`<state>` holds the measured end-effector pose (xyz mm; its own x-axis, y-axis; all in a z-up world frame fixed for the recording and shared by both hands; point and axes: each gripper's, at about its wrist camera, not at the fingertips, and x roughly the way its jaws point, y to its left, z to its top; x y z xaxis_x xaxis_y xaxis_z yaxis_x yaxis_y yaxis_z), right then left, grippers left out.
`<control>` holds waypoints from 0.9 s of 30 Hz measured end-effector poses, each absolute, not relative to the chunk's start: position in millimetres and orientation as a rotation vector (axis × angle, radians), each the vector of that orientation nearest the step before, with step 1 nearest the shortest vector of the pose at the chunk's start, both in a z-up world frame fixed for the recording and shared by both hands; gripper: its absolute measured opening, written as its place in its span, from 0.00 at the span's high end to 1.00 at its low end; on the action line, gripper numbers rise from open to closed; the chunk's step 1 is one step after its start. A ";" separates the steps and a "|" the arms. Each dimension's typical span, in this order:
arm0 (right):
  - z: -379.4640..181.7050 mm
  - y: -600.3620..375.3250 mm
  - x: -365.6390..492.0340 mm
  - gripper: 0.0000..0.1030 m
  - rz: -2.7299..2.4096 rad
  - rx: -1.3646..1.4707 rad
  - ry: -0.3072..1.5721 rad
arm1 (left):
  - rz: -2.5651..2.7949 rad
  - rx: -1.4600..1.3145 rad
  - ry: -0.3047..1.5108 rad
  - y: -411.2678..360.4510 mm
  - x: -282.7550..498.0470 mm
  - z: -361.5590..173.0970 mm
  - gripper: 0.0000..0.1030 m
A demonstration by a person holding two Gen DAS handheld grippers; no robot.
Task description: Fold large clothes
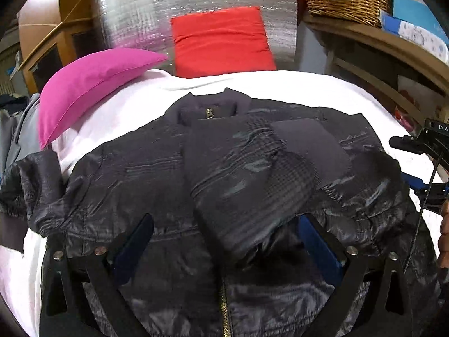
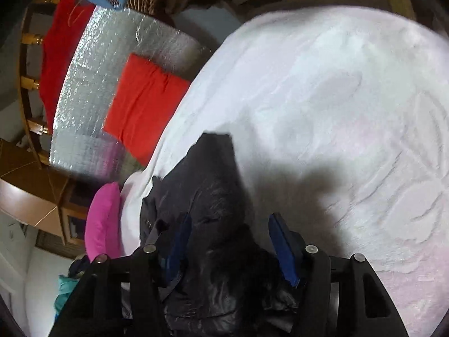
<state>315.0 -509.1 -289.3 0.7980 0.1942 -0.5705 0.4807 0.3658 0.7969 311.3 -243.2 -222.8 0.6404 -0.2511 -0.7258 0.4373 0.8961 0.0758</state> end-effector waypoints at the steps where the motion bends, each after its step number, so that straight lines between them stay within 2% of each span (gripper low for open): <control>1: -289.6 -508.0 318.7 0.40 -0.192 1.203 0.671 | -0.418 0.250 0.784 -244.0 312.7 -223.0 0.19; 3: -290.1 -505.9 325.3 0.38 -0.193 1.180 0.692 | -0.441 0.253 0.797 -245.6 314.8 -224.8 0.40; 6: -287.4 -499.4 330.4 0.39 -0.221 1.093 0.719 | -0.447 0.268 0.809 -244.7 320.2 -230.1 0.56; 7: -286.6 -495.5 333.2 0.50 -0.239 1.048 0.734 | -0.452 0.255 0.812 -241.4 321.9 -229.6 0.59; 8: -285.5 -492.8 334.6 0.67 -0.260 1.008 0.754 | -0.457 0.236 0.817 -237.2 324.4 -228.5 0.65; 12: -283.3 -490.0 331.3 0.72 -0.295 0.970 0.757 | -0.477 0.136 0.846 -215.1 333.5 -223.4 0.75; 19: -288.2 -492.6 328.7 0.72 -0.309 0.989 0.770 | -0.454 -0.003 0.958 -161.6 343.7 -225.3 0.76; 23: -289.7 -495.1 327.0 0.72 -0.304 1.005 0.776 | -0.418 0.001 0.962 -136.8 342.5 -221.8 0.72; 25: -291.6 -496.8 324.8 0.72 -0.305 1.018 0.776 | -0.355 0.024 0.938 -123.5 339.8 -218.5 0.68; 27: -293.5 -498.4 323.8 0.72 -0.307 1.034 0.778 | -0.320 0.028 0.917 -108.6 340.8 -216.1 0.54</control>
